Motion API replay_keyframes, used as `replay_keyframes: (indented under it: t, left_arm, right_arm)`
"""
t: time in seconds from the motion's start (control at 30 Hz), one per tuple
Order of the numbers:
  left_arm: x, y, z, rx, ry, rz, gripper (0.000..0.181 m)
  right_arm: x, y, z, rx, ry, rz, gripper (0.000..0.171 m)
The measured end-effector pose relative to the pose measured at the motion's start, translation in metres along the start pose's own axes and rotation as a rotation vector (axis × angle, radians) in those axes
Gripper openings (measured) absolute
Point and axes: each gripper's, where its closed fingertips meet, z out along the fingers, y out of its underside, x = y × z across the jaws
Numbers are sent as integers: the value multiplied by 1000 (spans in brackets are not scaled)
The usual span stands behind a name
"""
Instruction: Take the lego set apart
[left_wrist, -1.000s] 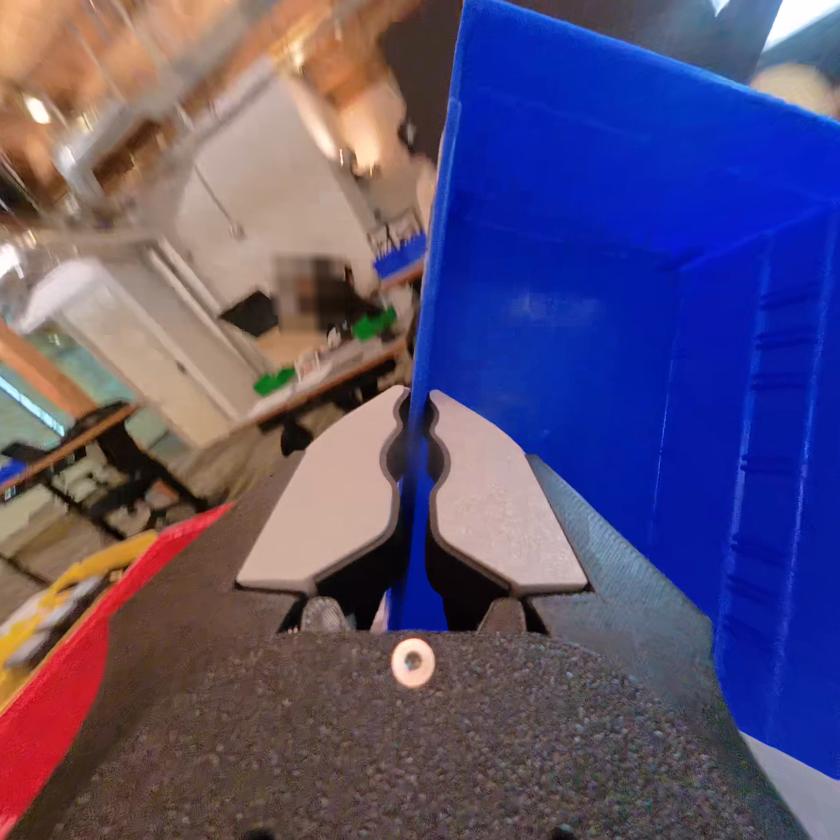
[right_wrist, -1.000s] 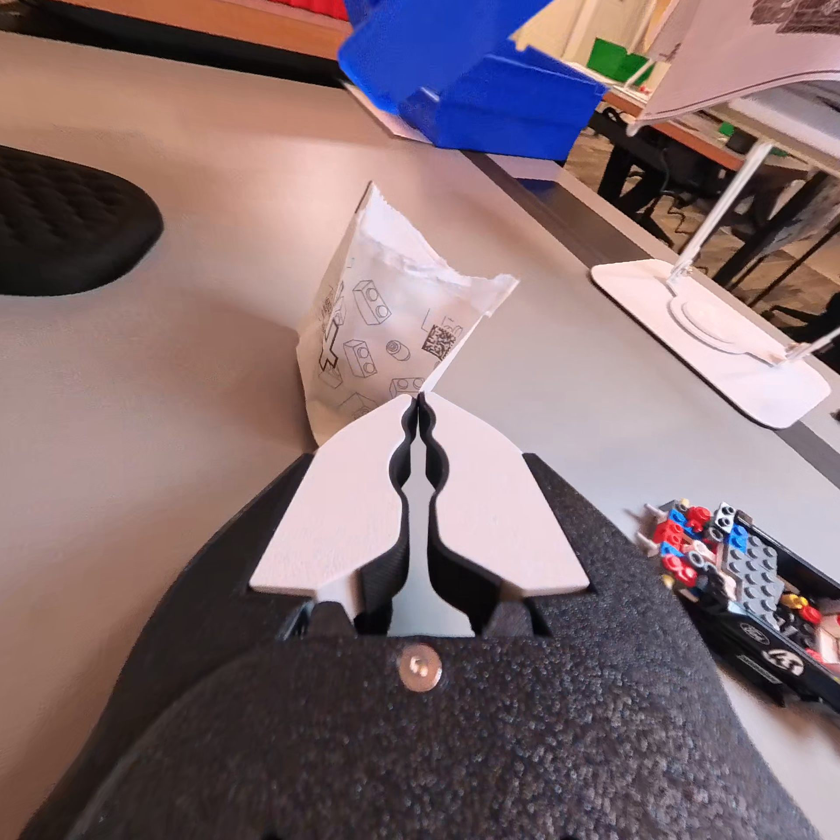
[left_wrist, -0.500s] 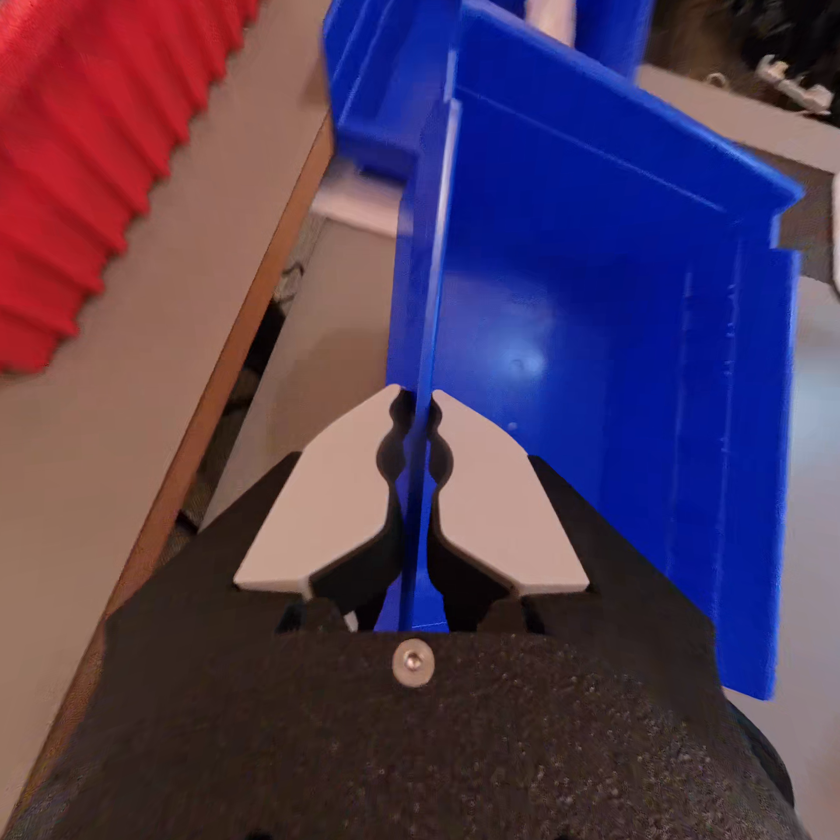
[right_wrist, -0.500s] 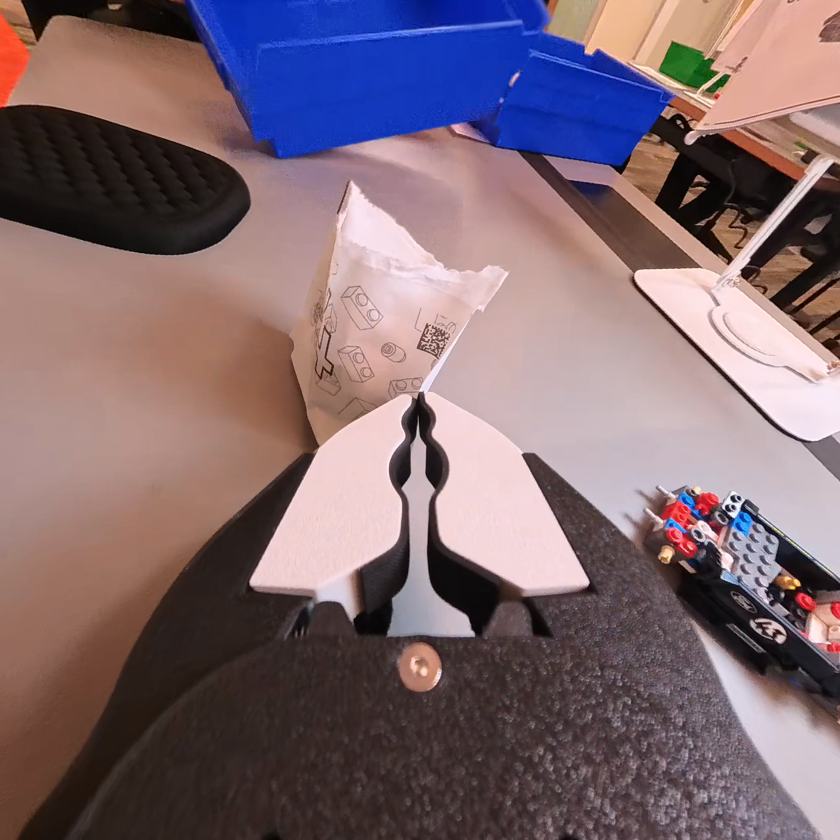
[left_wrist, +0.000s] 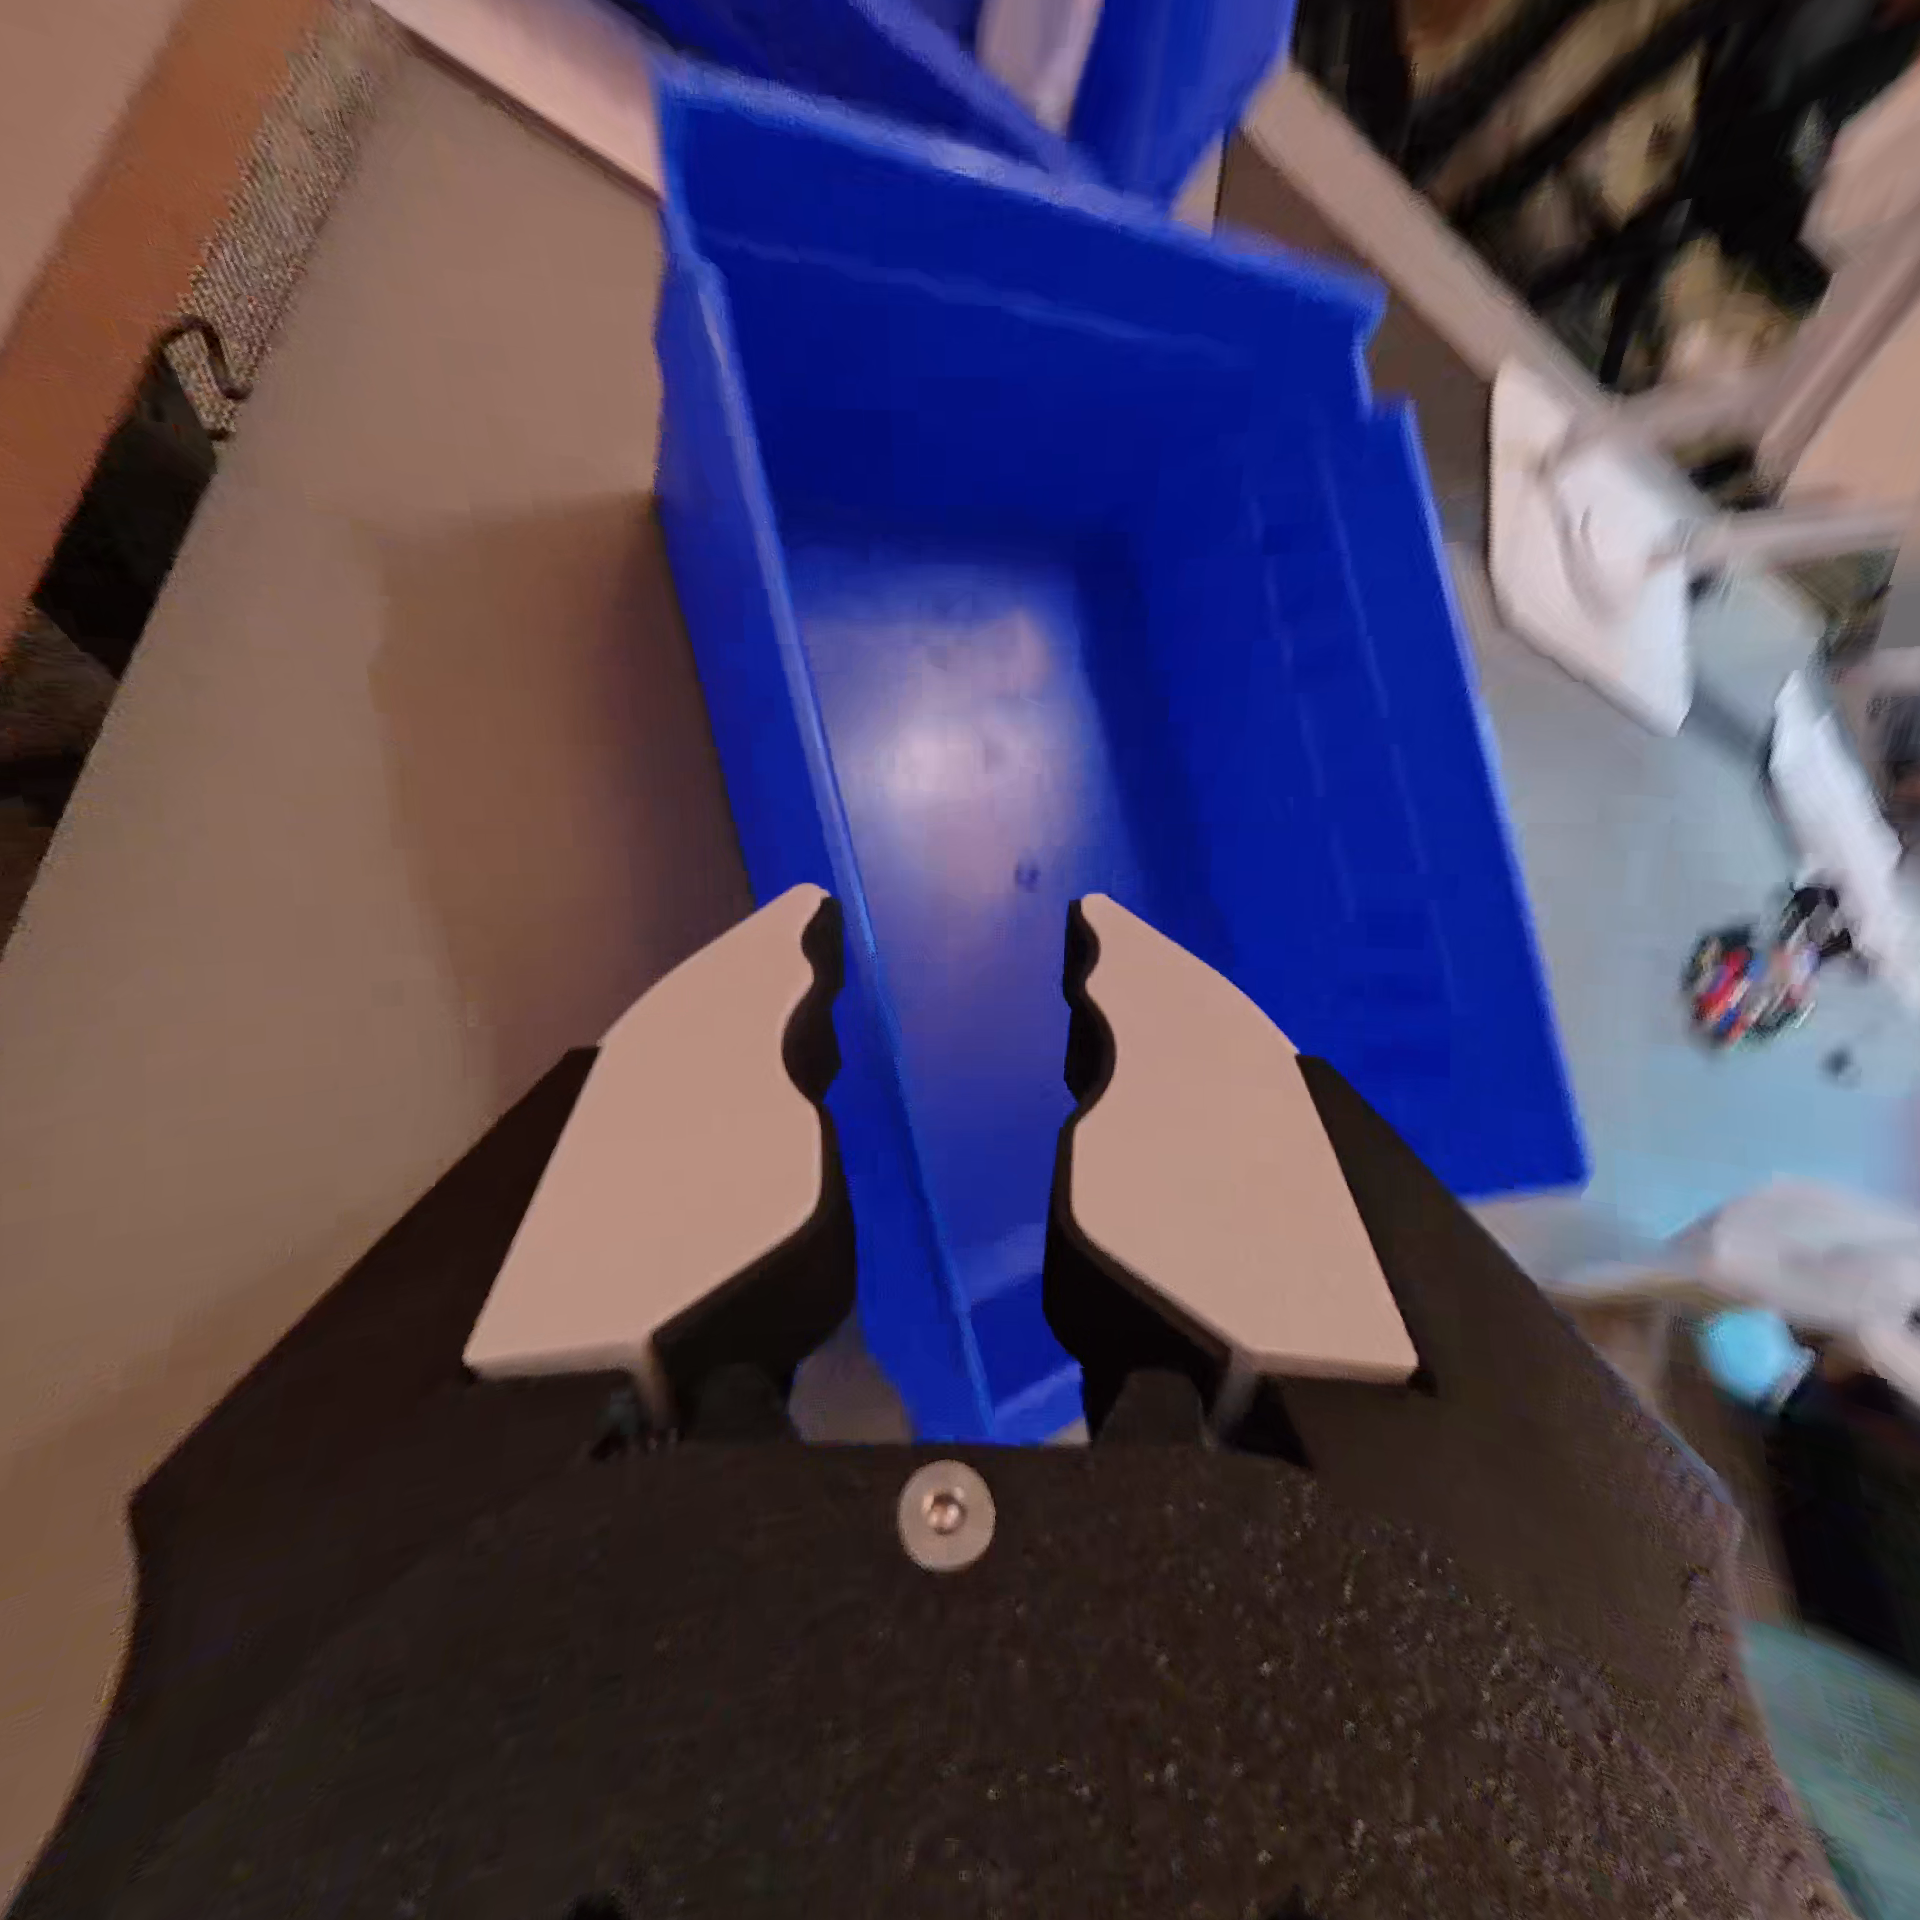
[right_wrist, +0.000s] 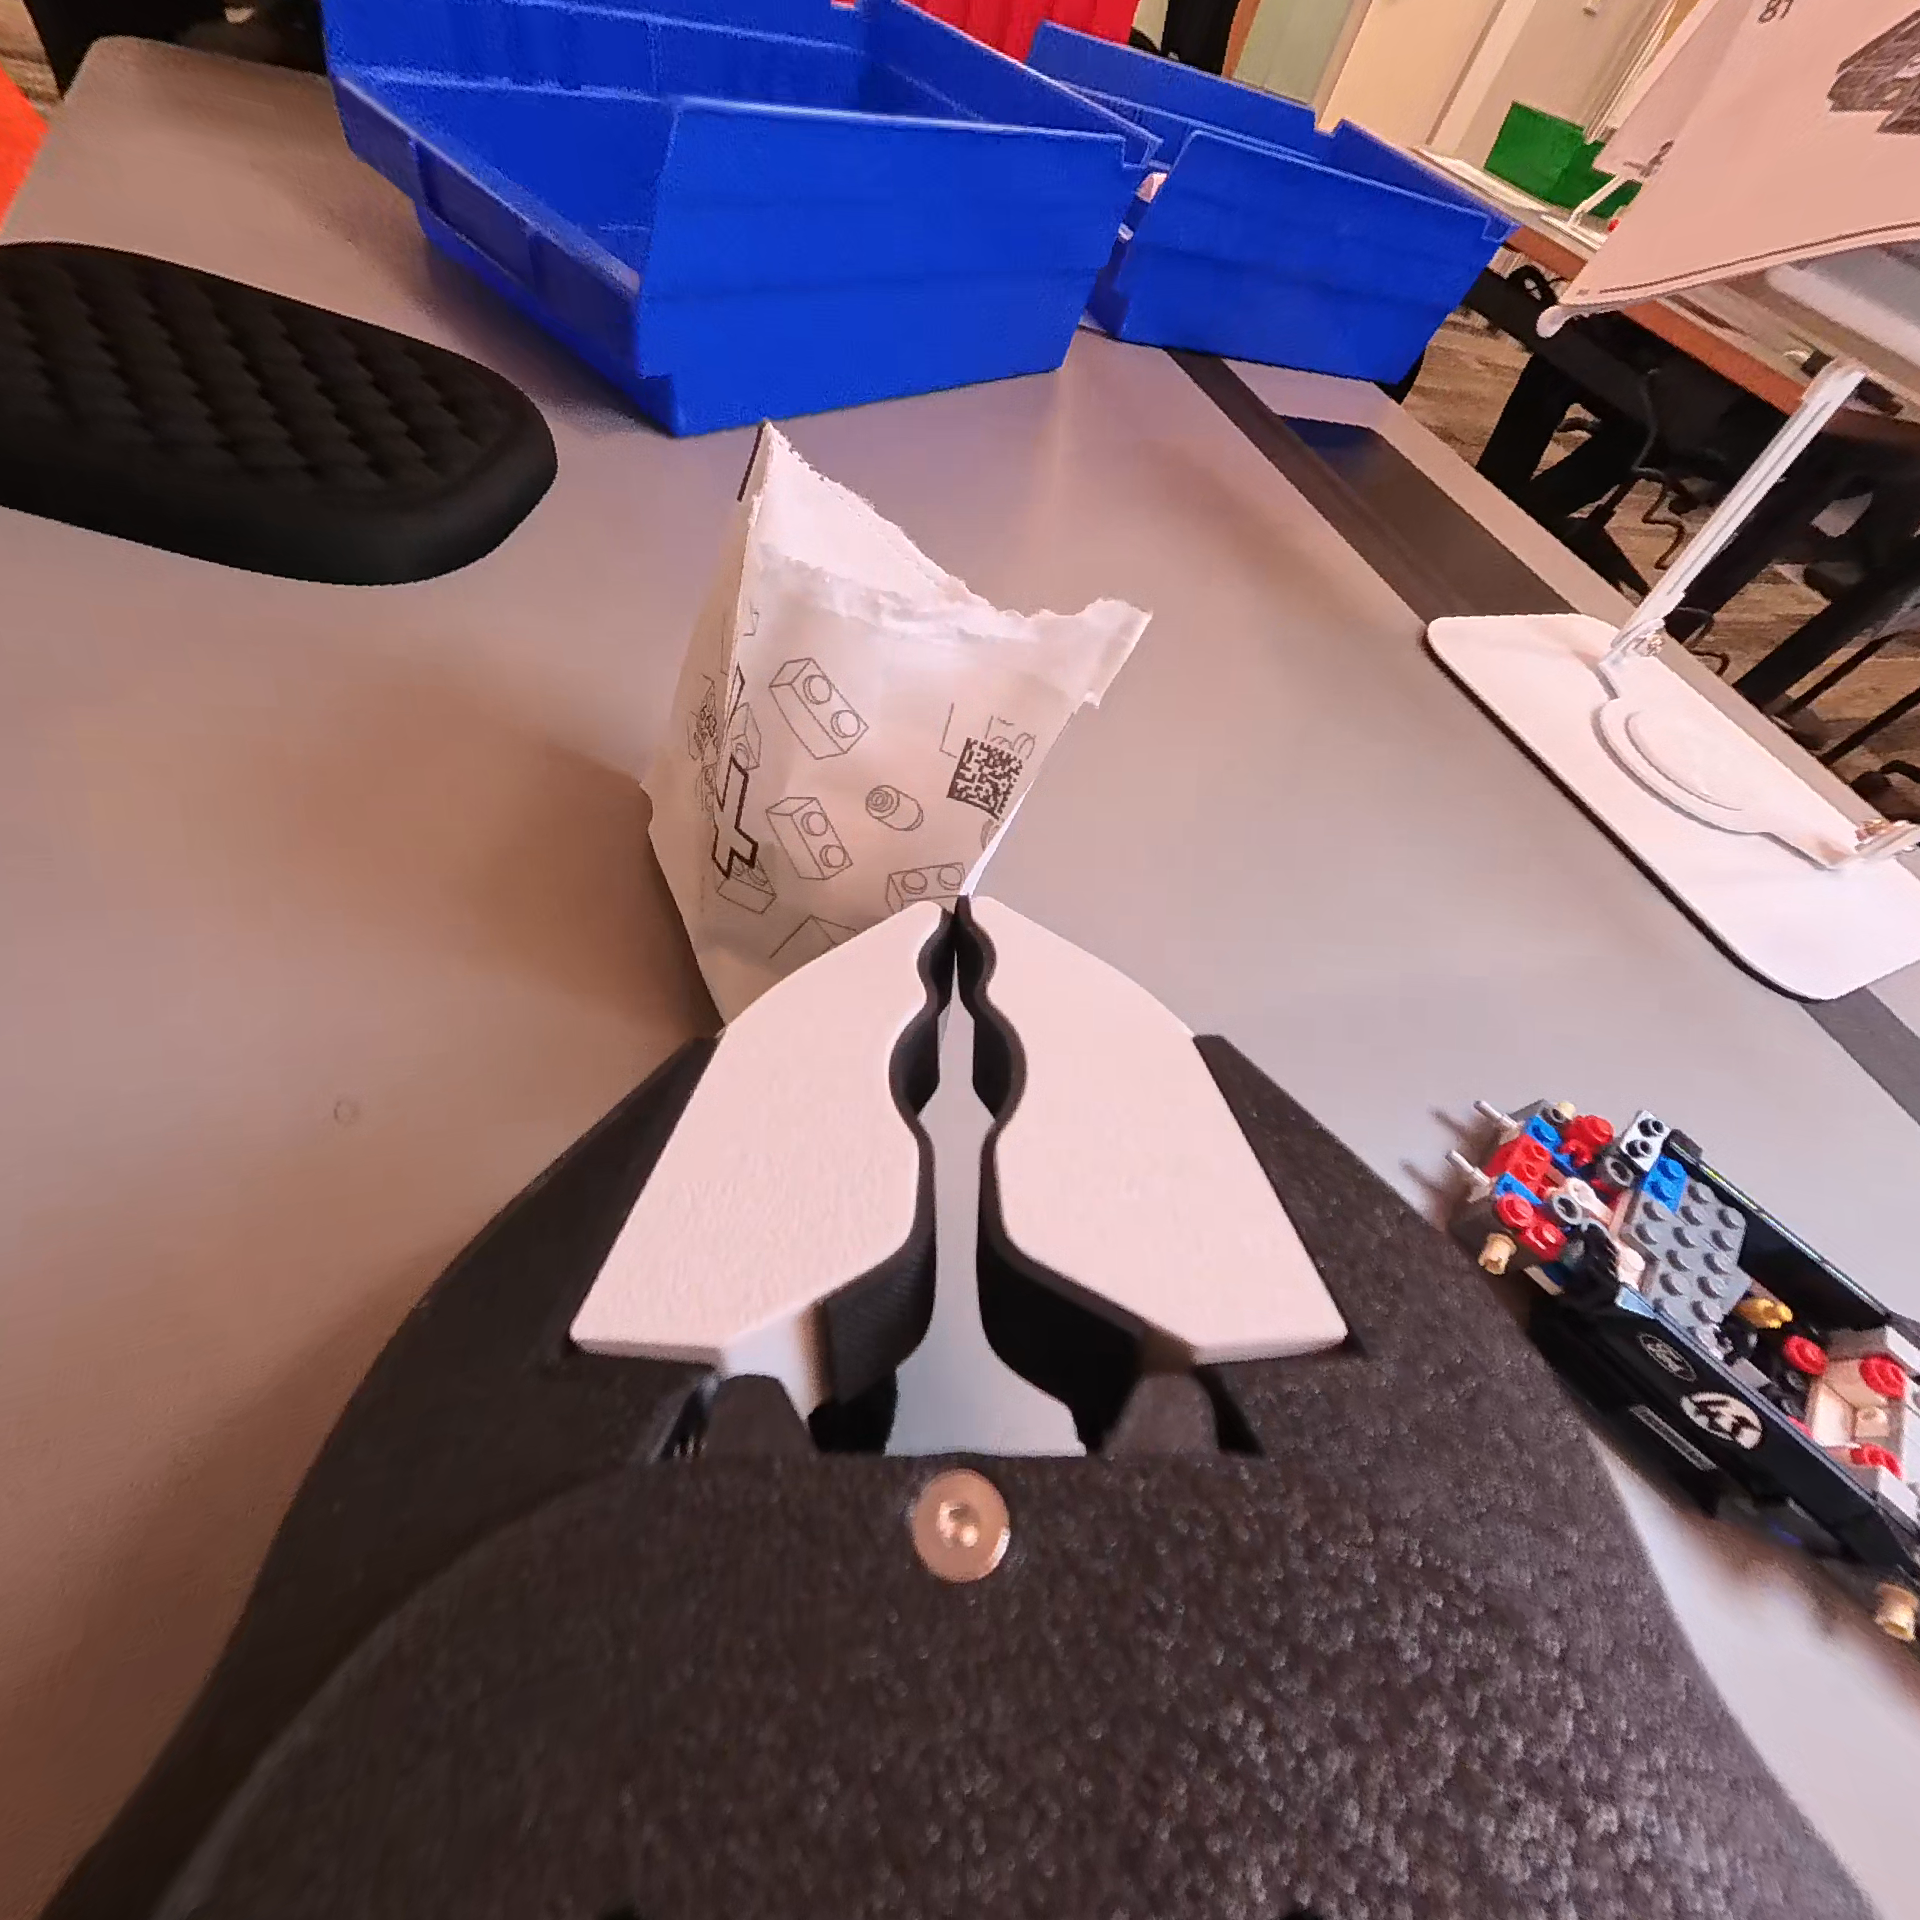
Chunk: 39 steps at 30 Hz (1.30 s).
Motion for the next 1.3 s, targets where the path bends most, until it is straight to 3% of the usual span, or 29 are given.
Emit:
replay_keyframes:
  t: [0.27,0.3,0.37,0.4,0.5,0.67,0.8,0.9,0.93,1.0,1.1,1.23,1.27,1.3]
  left_arm:
    - [27,117,-37,-336,127,334,57]
    - [28,126,-35,-343,111,370,55]
    - [36,139,-28,-353,96,407,28]
    - [47,141,-22,-338,122,413,20]
    - [78,140,0,-269,146,412,25]
    - [92,120,27,-171,104,414,24]
    - [85,107,19,-99,25,407,27]
    - [103,86,-5,99,-81,525,27]
    - [131,84,-11,182,-13,584,26]
    - [207,108,-10,234,289,724,24]
    - [289,183,20,27,710,850,42]
    - [322,249,79,-215,858,1064,51]
    - [331,257,83,-248,910,1106,43]
    - [339,262,85,-271,959,1155,22]
  right_arm:
    - [0,1,2,-2,-11,10,0]
    - [-1,2,2,-3,-12,12,0]
    - [-1,3,3,-5,-15,16,0]
    - [-1,3,4,-6,-16,18,0]
    - [-2,3,4,-5,-13,12,0]
    - [-4,-1,2,5,-5,-21,0]
    - [-5,0,1,6,-8,-51,0]
    - [-7,1,0,16,-34,-93,0]
    - [-8,1,-1,23,-44,-110,1]
    - [-9,1,-2,38,-70,-126,1]
    - [-8,2,-4,63,-102,-111,0]
    - [-8,-6,-12,135,-132,-107,0]
    - [-6,-5,-13,137,-129,-110,0]
    - [-5,-3,-15,132,-126,-119,0]
